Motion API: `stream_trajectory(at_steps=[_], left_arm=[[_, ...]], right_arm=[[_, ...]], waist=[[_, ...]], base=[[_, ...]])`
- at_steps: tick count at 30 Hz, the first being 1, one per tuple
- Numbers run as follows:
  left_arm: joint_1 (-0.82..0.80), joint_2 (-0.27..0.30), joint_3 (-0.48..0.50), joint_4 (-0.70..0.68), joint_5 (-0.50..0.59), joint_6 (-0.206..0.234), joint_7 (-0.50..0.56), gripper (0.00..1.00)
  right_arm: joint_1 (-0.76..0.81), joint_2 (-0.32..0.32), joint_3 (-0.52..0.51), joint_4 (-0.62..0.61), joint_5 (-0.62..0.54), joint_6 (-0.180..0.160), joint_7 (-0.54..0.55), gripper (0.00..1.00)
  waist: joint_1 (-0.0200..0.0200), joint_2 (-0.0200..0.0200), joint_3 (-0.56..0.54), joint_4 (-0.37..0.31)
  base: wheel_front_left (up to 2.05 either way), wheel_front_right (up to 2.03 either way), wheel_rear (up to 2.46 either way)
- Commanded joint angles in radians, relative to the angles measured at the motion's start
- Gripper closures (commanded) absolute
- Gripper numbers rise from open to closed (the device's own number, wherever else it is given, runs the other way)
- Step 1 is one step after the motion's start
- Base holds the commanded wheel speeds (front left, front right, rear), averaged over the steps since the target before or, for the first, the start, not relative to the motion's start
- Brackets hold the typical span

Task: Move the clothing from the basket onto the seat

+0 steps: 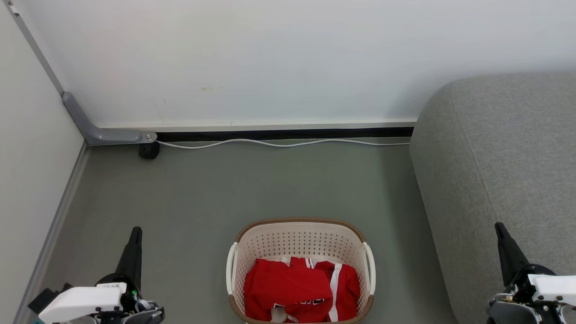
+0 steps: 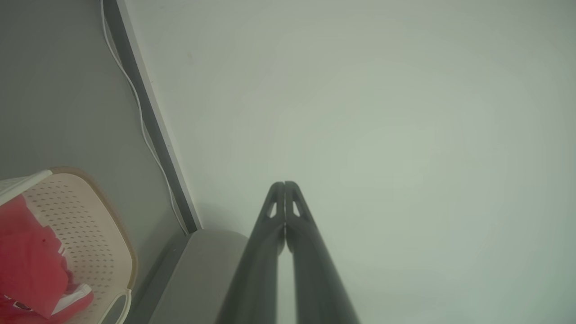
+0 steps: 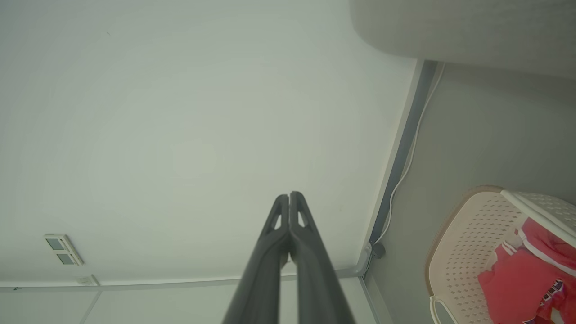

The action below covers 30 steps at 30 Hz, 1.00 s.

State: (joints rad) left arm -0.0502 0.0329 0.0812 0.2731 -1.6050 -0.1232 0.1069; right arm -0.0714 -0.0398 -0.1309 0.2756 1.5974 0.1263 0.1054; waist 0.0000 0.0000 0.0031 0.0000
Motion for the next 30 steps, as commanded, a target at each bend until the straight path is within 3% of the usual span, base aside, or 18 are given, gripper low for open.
stream_trajectory(at_steps=[1, 8, 9, 19, 30], left_arm=[[-0.058, 0.017, 0.032, -0.028, -0.004, -0.007, 0.006, 1.00], [-0.058, 0.017, 0.032, -0.028, -0.004, -0.007, 0.006, 1.00], [0.000, 0.000, 0.000, 0.000, 0.000, 0.000, 0.000, 0.00], [0.016, -0.013, -0.006, 0.038, 0.005, 0.001, -0.011, 0.00], [0.003, 0.005, -0.037, 0.043, 0.043, 0.000, -0.050, 0.00]], right_arm=[[-0.037, -0.010, 0.018, -0.031, 0.012, 0.004, 0.008, 1.00], [-0.037, -0.010, 0.018, -0.031, 0.012, 0.004, 0.008, 1.00], [0.000, 0.000, 0.000, 0.000, 0.000, 0.000, 0.000, 0.00], [0.014, 0.007, 0.016, 0.028, -0.009, 0.000, -0.009, 0.00], [0.000, -0.020, 0.059, 0.023, -0.046, 0.000, -0.048, 0.00]], waist=[[0.0000, 0.0000, 0.000, 0.000], [0.0000, 0.0000, 0.000, 0.000], [0.0000, 0.0000, 0.000, 0.000], [0.0022, 0.0000, -0.003, -0.001], [0.0001, 0.0000, -0.005, -0.003]], base=[[0.00, 0.00, 0.00], [0.00, 0.00, 0.00], [0.00, 0.00, 0.00], [0.00, 0.00, 0.00], [0.00, 0.00, 0.00]])
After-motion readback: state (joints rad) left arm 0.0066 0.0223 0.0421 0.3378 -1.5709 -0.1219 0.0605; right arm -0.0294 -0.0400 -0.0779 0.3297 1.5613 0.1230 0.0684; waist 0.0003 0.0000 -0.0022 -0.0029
